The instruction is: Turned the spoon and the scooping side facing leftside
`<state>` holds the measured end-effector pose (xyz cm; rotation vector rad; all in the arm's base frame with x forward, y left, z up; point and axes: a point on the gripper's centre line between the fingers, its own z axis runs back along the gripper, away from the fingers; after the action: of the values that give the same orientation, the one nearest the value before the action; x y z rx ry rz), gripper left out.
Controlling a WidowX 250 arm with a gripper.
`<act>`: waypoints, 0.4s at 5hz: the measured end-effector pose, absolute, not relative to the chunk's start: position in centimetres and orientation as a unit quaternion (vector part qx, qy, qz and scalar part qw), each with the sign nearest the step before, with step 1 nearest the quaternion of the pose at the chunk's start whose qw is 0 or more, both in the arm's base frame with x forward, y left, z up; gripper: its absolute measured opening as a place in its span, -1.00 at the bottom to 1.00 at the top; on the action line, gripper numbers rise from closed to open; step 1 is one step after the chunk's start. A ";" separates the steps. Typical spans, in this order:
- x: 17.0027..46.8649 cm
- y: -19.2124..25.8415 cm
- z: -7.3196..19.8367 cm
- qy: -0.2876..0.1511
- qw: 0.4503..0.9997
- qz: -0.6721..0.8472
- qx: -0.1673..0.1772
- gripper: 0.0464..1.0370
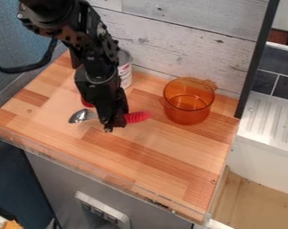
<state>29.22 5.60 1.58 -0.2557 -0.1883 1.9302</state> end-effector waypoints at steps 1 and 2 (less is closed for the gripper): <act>28.7 5.1 1.1 -0.100 0.592 0.794 -0.096 -0.41; 28.3 4.4 0.6 -0.113 0.610 0.780 -0.083 -0.41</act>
<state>28.30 4.39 0.63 -0.1909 -0.2604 1.8013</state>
